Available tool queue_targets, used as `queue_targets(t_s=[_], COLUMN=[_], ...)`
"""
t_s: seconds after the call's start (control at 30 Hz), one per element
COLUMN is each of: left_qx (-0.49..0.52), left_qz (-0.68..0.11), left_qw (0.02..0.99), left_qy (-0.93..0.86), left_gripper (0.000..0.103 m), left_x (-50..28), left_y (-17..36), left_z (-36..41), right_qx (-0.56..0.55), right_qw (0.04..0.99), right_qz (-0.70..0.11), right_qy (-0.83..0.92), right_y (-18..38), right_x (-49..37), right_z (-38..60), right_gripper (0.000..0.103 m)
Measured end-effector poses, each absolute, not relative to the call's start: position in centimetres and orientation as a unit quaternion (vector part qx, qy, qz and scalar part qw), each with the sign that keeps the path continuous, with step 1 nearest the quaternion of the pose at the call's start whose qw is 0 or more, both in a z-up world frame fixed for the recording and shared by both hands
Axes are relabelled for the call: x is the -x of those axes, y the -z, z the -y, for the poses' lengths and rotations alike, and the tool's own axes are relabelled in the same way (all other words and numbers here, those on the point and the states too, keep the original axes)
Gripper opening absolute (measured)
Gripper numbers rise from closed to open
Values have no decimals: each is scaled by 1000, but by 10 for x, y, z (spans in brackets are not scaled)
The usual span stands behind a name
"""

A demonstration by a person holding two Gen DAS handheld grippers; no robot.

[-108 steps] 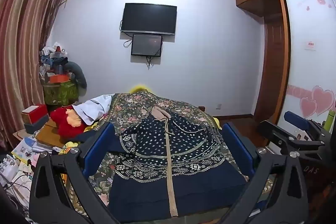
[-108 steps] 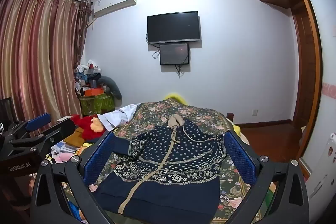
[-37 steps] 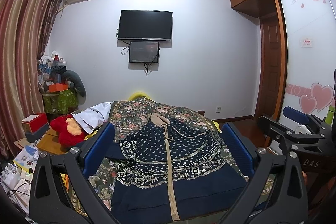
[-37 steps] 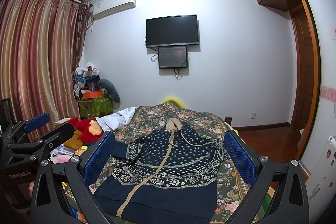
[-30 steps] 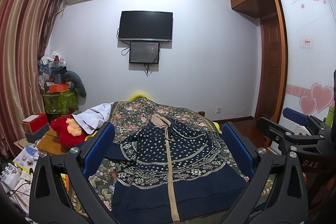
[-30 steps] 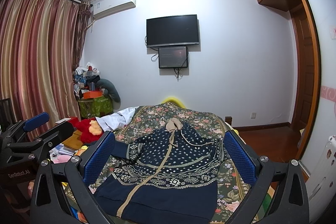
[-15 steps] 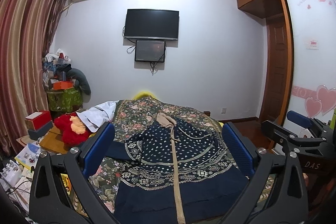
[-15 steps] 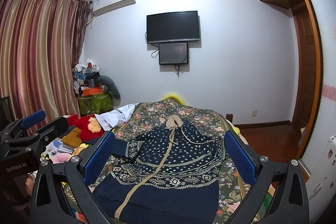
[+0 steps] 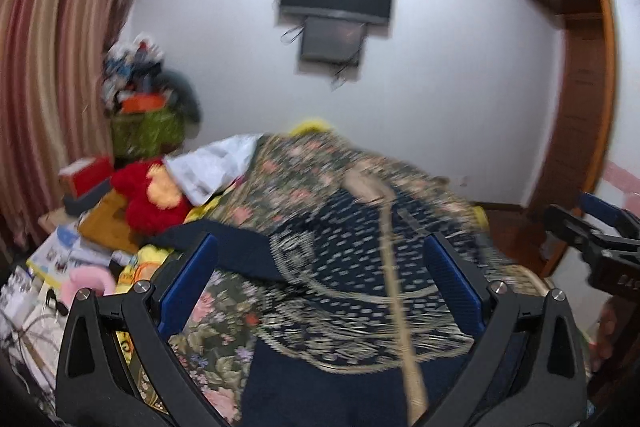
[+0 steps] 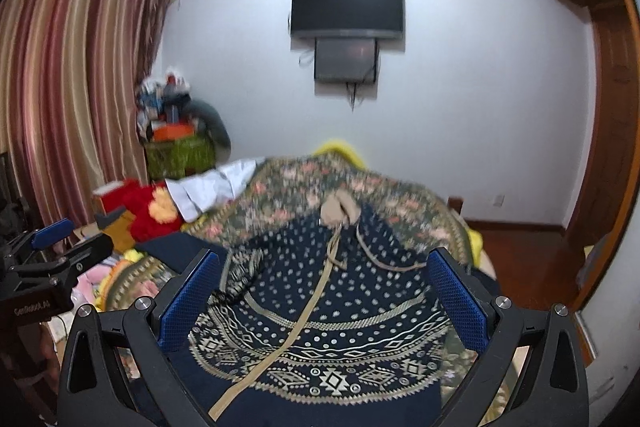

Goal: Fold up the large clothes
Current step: 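Lower both grippers toward the navy jacket's sleeves and hem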

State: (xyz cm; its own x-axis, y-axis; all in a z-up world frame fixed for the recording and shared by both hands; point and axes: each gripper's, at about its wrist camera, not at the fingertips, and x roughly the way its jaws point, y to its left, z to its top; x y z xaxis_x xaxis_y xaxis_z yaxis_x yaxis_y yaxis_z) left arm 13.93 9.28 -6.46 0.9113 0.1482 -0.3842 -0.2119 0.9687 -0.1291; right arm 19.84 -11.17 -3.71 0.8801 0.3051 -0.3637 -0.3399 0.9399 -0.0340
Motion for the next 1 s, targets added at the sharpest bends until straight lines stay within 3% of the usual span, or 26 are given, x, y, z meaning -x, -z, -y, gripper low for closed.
queue_targets(t_s=[0.37,0.6,0.7,0.83,1.0], left_qx=[91,197,230,300,364], left_qz=[-297,-379,-395,-420,-415], left_qw=[930,886,873,846,828], left_qy=[-196,-181,-173,-135,-97], left_gripper=[103,102,96,78,78], left_x=[-258,-294,-297,-307,-322], left_y=[156,211,226,245,252], left_z=[-192,-262,-279,-299,-316], right_qx=[83,96,106,109,62], right_qw=[928,889,867,841,801], right_qz=[-330,-408,-439,-473,-528], right_qy=[-154,-186,-209,-240,-275], right_y=[134,189,208,234,263], right_x=[-353,-424,-446,-473,-499], right_z=[64,26,2,-28,-55], right_gripper=[103,103,103,103,99])
